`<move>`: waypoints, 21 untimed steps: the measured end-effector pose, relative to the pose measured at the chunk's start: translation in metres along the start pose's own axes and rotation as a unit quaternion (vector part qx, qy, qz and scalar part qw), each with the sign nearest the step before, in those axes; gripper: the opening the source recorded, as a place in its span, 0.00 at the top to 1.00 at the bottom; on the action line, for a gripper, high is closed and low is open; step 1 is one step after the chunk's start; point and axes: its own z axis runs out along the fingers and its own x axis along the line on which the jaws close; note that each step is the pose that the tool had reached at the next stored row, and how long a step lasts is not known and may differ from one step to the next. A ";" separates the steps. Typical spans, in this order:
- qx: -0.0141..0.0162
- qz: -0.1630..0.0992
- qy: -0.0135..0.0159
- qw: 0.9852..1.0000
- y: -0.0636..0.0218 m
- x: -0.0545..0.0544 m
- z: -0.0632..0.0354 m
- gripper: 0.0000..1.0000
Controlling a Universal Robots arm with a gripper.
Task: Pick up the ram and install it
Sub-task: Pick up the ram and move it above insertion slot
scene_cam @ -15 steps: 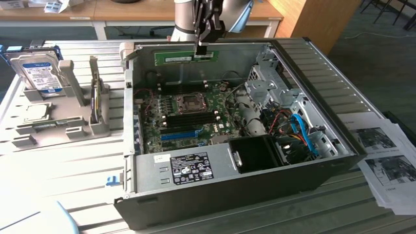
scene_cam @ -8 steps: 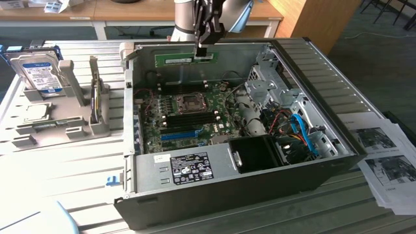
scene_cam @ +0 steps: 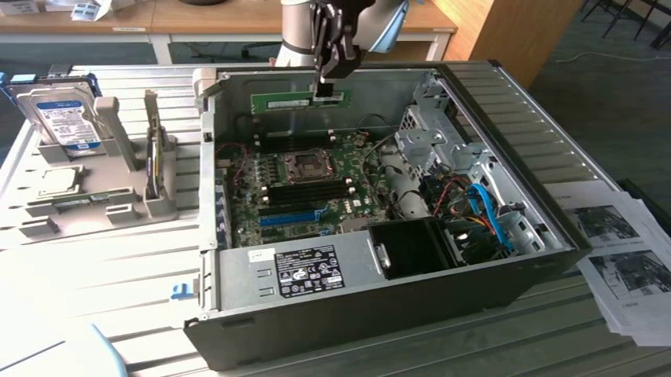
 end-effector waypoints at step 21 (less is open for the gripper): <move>0.000 0.000 0.000 1.000 -0.0022 0.002 0.0209 0.89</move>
